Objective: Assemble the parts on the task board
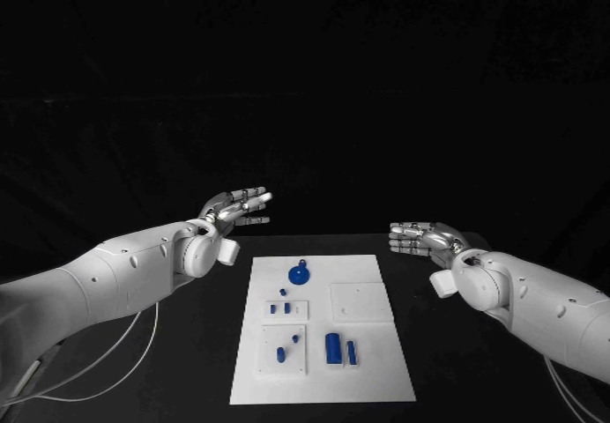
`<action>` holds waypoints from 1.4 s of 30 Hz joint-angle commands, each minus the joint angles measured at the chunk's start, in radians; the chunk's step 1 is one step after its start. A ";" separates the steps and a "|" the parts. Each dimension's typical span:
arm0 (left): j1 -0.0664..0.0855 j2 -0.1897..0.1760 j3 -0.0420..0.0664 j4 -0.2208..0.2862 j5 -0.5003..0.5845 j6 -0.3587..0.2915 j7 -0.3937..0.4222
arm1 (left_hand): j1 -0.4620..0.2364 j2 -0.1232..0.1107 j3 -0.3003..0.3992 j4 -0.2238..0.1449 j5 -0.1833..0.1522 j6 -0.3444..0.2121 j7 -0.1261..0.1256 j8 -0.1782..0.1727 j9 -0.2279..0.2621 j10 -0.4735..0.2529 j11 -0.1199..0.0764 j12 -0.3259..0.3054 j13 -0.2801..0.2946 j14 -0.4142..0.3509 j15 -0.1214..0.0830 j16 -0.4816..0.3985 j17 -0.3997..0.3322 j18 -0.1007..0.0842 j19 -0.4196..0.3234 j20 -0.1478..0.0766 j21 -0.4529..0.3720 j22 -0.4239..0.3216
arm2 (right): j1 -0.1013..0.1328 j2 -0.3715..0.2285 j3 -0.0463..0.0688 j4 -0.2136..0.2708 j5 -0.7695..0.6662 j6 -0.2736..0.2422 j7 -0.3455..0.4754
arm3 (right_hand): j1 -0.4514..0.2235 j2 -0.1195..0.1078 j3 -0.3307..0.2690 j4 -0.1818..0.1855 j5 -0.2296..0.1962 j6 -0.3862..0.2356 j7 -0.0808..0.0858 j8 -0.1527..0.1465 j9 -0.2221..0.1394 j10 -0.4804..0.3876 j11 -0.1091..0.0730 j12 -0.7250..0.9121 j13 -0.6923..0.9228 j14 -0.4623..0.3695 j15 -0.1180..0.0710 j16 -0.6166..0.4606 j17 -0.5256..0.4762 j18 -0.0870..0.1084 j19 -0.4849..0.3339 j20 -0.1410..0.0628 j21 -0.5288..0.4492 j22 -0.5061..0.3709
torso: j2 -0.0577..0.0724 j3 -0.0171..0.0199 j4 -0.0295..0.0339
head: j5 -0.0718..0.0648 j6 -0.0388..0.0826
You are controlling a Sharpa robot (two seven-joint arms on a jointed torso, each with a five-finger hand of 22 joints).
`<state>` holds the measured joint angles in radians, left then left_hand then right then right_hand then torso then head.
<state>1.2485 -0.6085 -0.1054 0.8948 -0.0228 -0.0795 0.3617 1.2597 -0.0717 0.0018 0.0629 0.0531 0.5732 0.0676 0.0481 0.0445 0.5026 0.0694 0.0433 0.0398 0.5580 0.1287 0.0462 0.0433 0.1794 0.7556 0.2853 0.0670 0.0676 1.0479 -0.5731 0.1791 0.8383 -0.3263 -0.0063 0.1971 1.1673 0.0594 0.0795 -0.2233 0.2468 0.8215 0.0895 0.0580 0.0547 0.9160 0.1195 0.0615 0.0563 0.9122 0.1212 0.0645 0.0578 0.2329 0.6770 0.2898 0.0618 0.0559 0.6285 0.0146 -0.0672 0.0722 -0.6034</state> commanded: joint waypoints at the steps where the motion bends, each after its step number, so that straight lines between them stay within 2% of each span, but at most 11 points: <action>1: -0.001 -0.002 0.000 0.004 -0.002 -0.001 0.000 | -0.388 0.072 -0.002 -0.063 -0.053 -0.573 -0.068 -0.048 -0.045 -0.503 -0.069 -0.043 -0.040 -0.558 -0.129 -0.046 -0.043 -0.179 -0.756 -0.285 -0.067 -0.068 | 0.000 -0.001 -0.002 0.004 -0.003 -0.001 -0.003 | -0.356 -0.059 -0.080 0.223 -0.247 -0.821 -0.089 -0.058 -0.055 -0.916 -0.120 -0.061 -0.056 -0.912 -0.121 -0.064 -0.058 -0.233 -0.677 -0.290 -0.062 -0.056 | -0.001 -0.0009 0.0012 | -0.002 -0.002; 4: -0.006 -0.006 0.003 0.022 -0.001 -0.019 0.004 | -0.487 0.072 -0.002 -0.063 -0.053 -0.573 -0.068 -0.048 -0.045 -0.503 -0.069 -0.043 -0.040 -0.558 -0.129 -0.046 -0.043 -0.179 -0.756 -0.285 -0.067 -0.068 | 0.000 -0.006 -0.006 0.021 0.005 -0.019 0.005 | -0.444 -0.059 -0.080 0.223 -0.247 -0.821 -0.089 -0.058 -0.055 -0.916 -0.120 -0.061 -0.056 -0.912 -0.121 -0.064 -0.058 -0.233 -0.677 -0.290 -0.062 -0.056 | -0.007 -0.0021 0.0066 | -0.008 -0.002; 5: -0.009 -0.009 0.005 0.032 -0.001 -0.029 0.006 | -0.515 0.072 -0.002 -0.063 -0.053 -0.573 -0.068 -0.048 -0.045 -0.503 -0.069 -0.043 -0.040 -0.558 -0.129 -0.046 -0.043 -0.179 -0.756 -0.285 -0.067 -0.068 | 0.000 -0.009 -0.008 0.030 0.009 -0.029 0.009 | -1.167 -0.059 -0.080 0.223 -0.247 -0.821 -0.089 -0.058 -0.055 -0.916 -0.120 -0.061 -0.056 -0.912 -0.121 -0.064 -0.058 -0.233 -0.677 -0.290 -0.062 -0.056 | -0.015 -0.0032 0.0123 | -0.014 -0.001; 6: -0.012 -0.012 0.006 0.043 0.000 -0.041 0.009 | -0.543 0.072 -0.002 -0.063 -0.053 -0.573 -0.068 -0.048 -0.045 -0.503 -0.069 -0.043 -0.040 -0.558 -0.129 -0.046 -0.043 -0.179 -0.756 -0.285 -0.067 -0.068 | 0.000 -0.012 -0.011 0.042 0.014 -0.041 0.014 | -1.167 -0.059 -0.080 0.223 -0.247 -0.821 -0.089 -0.058 -0.055 -0.916 -0.120 -0.061 -0.056 -0.912 -0.121 -0.064 -0.058 -0.233 -0.677 -0.290 -0.062 -0.056 | -0.021 -0.0042 0.0169 | -0.019 -0.001; 7: -0.016 -0.015 0.009 0.057 0.000 -0.055 0.012 | -1.260 0.072 -0.002 -0.063 -0.053 -0.573 -0.068 -0.048 -0.045 -0.503 -0.069 -0.043 -0.040 -0.558 -0.129 -0.046 -0.043 -0.179 -0.756 -0.285 -0.067 -0.068 | 0.000 -0.016 -0.014 0.055 0.020 -0.055 0.020 | -1.167 -0.059 -0.080 0.223 -0.247 -0.821 -0.089 -0.058 -0.055 -0.916 -0.120 -0.061 -0.056 -0.912 -0.121 -0.064 -0.058 -0.233 -0.677 -0.290 -0.062 -0.056 | -0.028 -0.0053 0.0225 | -0.025 0.000; 13: -0.056 -0.050 0.030 0.194 0.005 -0.196 0.044 | -1.260 0.072 -0.002 -0.063 -0.053 -0.573 -0.068 -0.048 -0.045 -0.503 -0.069 -0.043 -0.040 -0.558 -0.129 -0.046 -0.043 -0.179 -0.756 -0.285 -0.067 -0.068 | 0.001 -0.054 -0.047 0.189 0.081 -0.196 0.080 | -1.167 -0.059 -0.080 0.223 -0.247 -0.821 -0.089 -0.058 -0.055 -0.916 -0.120 -0.061 -0.056 -0.912 -0.121 -0.064 -0.058 -0.233 -0.677 -0.290 -0.062 -0.056 | -0.075 -0.0130 0.0596 | -0.064 0.003; 16: -0.083 -0.072 0.044 0.282 0.008 -0.287 0.065 | -1.260 0.072 -0.002 -0.063 -0.053 -0.573 -0.068 -0.048 -0.045 -0.503 -0.069 -0.043 -0.040 -0.558 -0.129 -0.046 -0.043 -0.179 -0.756 -0.285 -0.067 -0.068 | 0.001 -0.078 -0.068 0.276 0.120 -0.286 0.119 | -1.167 -0.059 -0.080 0.223 -0.247 -0.821 -0.089 -0.058 -0.055 -0.916 -0.120 -0.061 -0.056 -0.912 -0.121 -0.064 -0.058 -0.233 -0.677 -0.290 -0.062 -0.056 | -0.083 -0.0144 0.0664 | -0.071 0.003; 22: -0.140 -0.122 0.075 0.478 0.016 -0.488 0.112 | -1.260 0.072 -0.002 -0.063 -0.053 -0.573 -0.068 -0.048 -0.045 -0.503 -0.069 -0.043 -0.040 -0.558 -0.129 -0.046 -0.043 -0.179 -0.756 -0.285 -0.067 -0.068 | 0.001 -0.133 -0.116 0.471 0.208 -0.491 0.206 | -1.167 -0.059 -0.080 0.223 -0.247 -0.821 -0.089 -0.058 -0.055 -0.916 -0.120 -0.061 -0.056 -0.912 -0.121 -0.064 -0.058 -0.233 -0.677 -0.290 -0.062 -0.056 | -0.084 -0.0146 0.0672 | -0.072 0.003; 29: -0.185 -0.160 0.098 0.631 0.021 -0.645 0.148 | -1.260 0.072 -0.002 -0.063 -0.053 -0.573 -0.068 -0.048 -0.045 -0.503 -0.069 -0.043 -0.040 -0.558 -0.129 -0.046 -0.043 -0.179 -0.756 -0.285 -0.067 -0.068 | 0.002 -0.185 -0.160 0.653 0.291 -0.681 0.288 | -1.167 -0.059 -0.080 0.223 -0.247 -0.821 -0.089 -0.058 -0.055 -0.916 -0.120 -0.061 -0.056 -0.912 -0.121 -0.064 -0.058 -0.233 -0.677 -0.290 -0.062 -0.056 | -0.084 -0.0146 0.0672 | -0.072 0.003; 34: -0.198 -0.171 0.105 0.674 0.023 -0.689 0.158 | -1.260 0.072 -0.002 -0.063 -0.053 -0.573 -0.068 -0.048 -0.045 -0.503 -0.069 -0.043 -0.040 -0.558 -0.129 -0.046 -0.043 -0.179 -0.756 -0.285 -0.067 -0.068 | 0.002 -0.203 -0.176 0.719 0.321 -0.751 0.317 | -1.167 -0.059 -0.080 0.223 -0.247 -0.821 -0.089 -0.058 -0.055 -0.916 -0.120 -0.061 -0.056 -0.912 -0.121 -0.064 -0.058 -0.233 -0.677 -0.290 -0.062 -0.056 | -0.084 -0.0146 0.0672 | -0.072 0.003; 42: -0.198 -0.172 0.105 0.675 0.023 -0.691 0.158 | -1.260 0.072 -0.002 -0.063 -0.053 -0.573 -0.068 -0.048 -0.045 -0.503 -0.069 -0.043 -0.040 -0.558 -0.129 -0.046 -0.043 -0.179 -0.756 -0.285 -0.067 -0.068 | 0.002 -0.207 -0.179 0.732 0.326 -0.764 0.323 | -1.167 -0.059 -0.080 0.223 -0.247 -0.821 -0.089 -0.058 -0.055 -0.916 -0.120 -0.061 -0.056 -0.912 -0.121 -0.064 -0.058 -0.233 -0.677 -0.290 -0.062 -0.056 | -0.084 -0.0146 0.0672 | -0.072 0.003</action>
<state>1.0507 -0.7802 -0.0012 1.5669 -0.0010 -0.7352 0.4909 0.0073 0.0004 -0.0001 0.0061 0.0046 0.0050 -0.0003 0.0030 0.0009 0.0054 0.0003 0.0035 0.0016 0.0035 0.0002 0.0069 0.0009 0.0074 0.0035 -0.0002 0.0053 0.0009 1.0498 -0.7792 -0.0003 1.5677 -0.0188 -0.7326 0.4825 0.0059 -0.0001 -0.0009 -0.0054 0.0036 0.0044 0.0002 0.0055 0.0009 0.0037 0.0000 0.0064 0.0010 0.0045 0.0004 0.0036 0.0009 0.0140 0.0052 0.0002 0.0035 0.0009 0.5443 0.0000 0.0000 0.0000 -0.6000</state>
